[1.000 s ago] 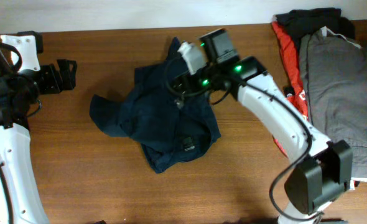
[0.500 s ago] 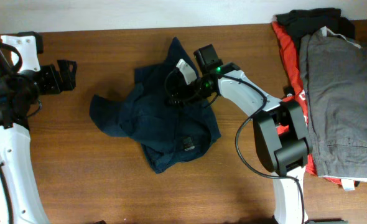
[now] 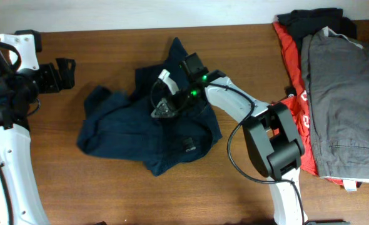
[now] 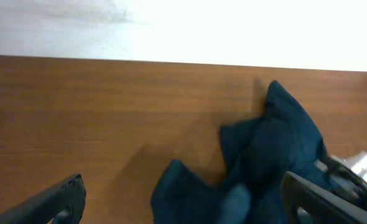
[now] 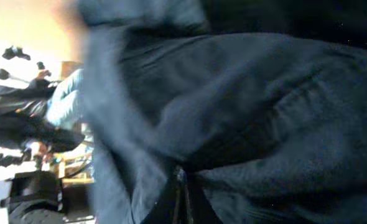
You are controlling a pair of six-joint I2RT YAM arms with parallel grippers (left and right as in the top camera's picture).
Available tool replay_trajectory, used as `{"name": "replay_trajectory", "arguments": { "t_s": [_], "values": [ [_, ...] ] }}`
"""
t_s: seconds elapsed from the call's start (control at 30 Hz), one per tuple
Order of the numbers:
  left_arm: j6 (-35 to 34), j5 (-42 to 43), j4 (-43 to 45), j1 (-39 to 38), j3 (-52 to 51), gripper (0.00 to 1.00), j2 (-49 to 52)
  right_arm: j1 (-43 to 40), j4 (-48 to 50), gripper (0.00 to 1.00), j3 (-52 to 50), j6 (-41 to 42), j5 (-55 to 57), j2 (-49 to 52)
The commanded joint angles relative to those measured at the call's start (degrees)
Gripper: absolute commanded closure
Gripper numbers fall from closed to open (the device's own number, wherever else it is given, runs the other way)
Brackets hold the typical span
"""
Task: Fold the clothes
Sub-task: 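Drag the shorts down and spread them with the right gripper, then release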
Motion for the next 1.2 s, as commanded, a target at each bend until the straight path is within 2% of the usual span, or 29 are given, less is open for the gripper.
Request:
{"name": "replay_trajectory", "arguments": {
  "t_s": [0.0,0.3,0.37,0.47,0.63,0.8,0.87,0.93,1.07,1.17],
  "values": [
    [0.9,-2.1,0.8,0.2,0.5,0.01,-0.2,2.9,-0.1,0.96,1.1,-0.2,-3.6,-5.1],
    [0.7,-5.0,1.6,0.8,0.5,0.01,-0.2,15.2,-1.4,0.96,1.1,-0.2,-3.4,-6.6],
    [0.7,-5.0,1.7,0.8,0.5,0.01,-0.2,17.3,-1.6,0.88,1.1,-0.2,-3.4,-6.6],
    [0.7,-5.4,2.0,0.8,0.5,0.01,-0.2,19.5,-2.7,0.82,1.1,-0.2,-3.3,-6.6],
    [0.7,-7.1,1.9,0.8,0.5,0.01,-0.2,21.7,-8.6,0.79,1.1,-0.5,1.6,-8.5],
    [0.7,-7.2,2.1,0.8,0.5,0.01,-0.2,21.5,-9.9,0.73,1.2,-1.5,5.4,-13.5],
    [0.7,-7.2,2.1,0.8,0.5,0.01,-0.2,20.9,-9.9,0.67,1.2,-1.4,8.3,-16.0],
    [0.7,-7.1,2.0,0.8,0.5,0.01,-0.2,19.4,-10.0,0.58,1.2,1.1,16.3,-17.8],
    [0.7,-7.1,0.5,0.8,0.5,0.01,-0.2,13.8,-11.2,0.49,1.2,3.5,31.6,-18.8],
    [0.7,-6.9,-2.4,0.6,0.5,0.01,0.5,6.4,-12.3,0.49,1.1,2.4,39.3,-18.0]
  ]
}}
